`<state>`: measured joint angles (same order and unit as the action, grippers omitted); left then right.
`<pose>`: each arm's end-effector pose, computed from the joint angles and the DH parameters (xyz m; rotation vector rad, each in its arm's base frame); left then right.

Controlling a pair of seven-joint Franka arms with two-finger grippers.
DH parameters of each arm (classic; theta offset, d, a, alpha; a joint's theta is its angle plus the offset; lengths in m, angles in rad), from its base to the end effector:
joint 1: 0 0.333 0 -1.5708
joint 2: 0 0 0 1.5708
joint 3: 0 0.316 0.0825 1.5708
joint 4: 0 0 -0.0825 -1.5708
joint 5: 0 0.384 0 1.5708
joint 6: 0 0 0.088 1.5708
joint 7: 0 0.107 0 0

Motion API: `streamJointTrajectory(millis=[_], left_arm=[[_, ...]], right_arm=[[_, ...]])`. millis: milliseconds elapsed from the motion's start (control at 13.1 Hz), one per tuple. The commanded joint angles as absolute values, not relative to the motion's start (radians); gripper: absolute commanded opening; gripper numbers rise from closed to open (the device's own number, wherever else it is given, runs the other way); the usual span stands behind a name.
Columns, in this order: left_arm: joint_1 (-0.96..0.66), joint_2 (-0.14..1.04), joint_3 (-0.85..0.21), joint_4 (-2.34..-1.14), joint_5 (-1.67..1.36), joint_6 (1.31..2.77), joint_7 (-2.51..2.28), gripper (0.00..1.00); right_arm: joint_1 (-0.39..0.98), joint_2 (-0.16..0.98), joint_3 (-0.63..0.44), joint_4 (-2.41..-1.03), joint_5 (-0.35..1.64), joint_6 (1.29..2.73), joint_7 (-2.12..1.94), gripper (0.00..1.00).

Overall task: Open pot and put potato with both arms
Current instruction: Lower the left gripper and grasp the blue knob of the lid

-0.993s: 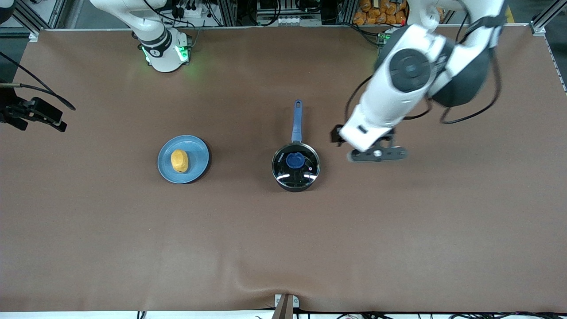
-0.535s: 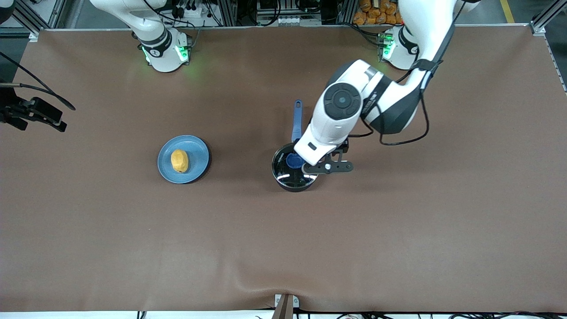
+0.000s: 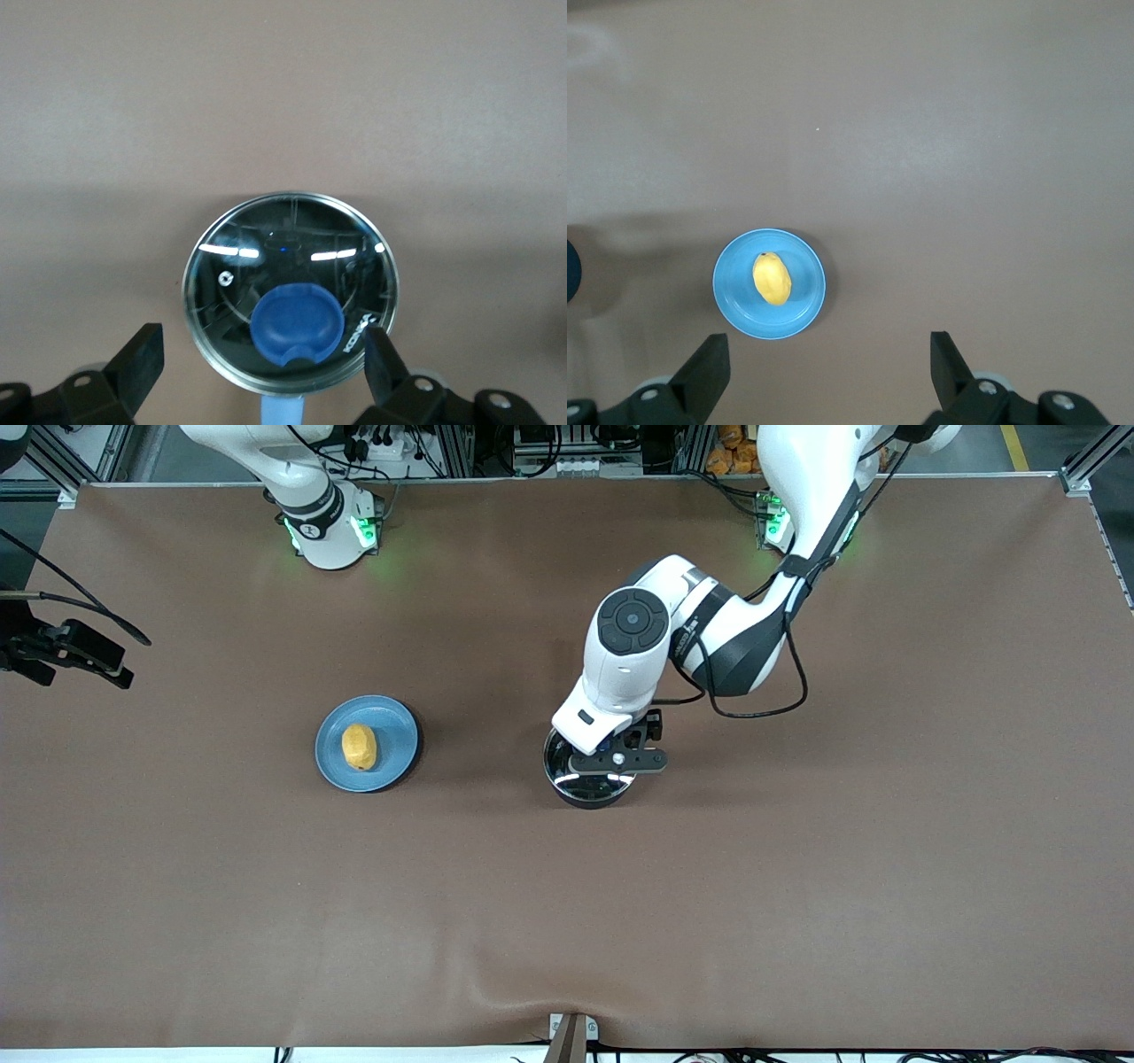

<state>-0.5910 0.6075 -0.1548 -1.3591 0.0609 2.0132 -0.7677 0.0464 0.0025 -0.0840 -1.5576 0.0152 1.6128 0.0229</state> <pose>0.5520 -0.4730 0.3744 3.0813 0.0415 0.0267 0.5596 -0.0194 0.6332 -3.1245 0.0949 -0.0826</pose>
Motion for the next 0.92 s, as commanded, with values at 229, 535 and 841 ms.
streamJointTrajectory(millis=[229,535,841], left_arm=[[-0.641,0.673,-0.144,-1.325,0.086,2.094,-0.796,1.0],[-0.646,0.678,-0.146,-1.338,0.139,2.097,-0.787,1.0],[-0.634,0.68,-0.147,-1.364,0.179,2.097,-0.744,1.0]], right_arm=[[0.049,-0.015,-0.084,-1.568,0.017,1.612,0.026,1.0],[0.049,-0.015,-0.084,-1.568,0.017,1.612,0.026,1.0],[0.049,-0.014,-0.084,-1.568,0.017,1.612,0.026,1.0]])
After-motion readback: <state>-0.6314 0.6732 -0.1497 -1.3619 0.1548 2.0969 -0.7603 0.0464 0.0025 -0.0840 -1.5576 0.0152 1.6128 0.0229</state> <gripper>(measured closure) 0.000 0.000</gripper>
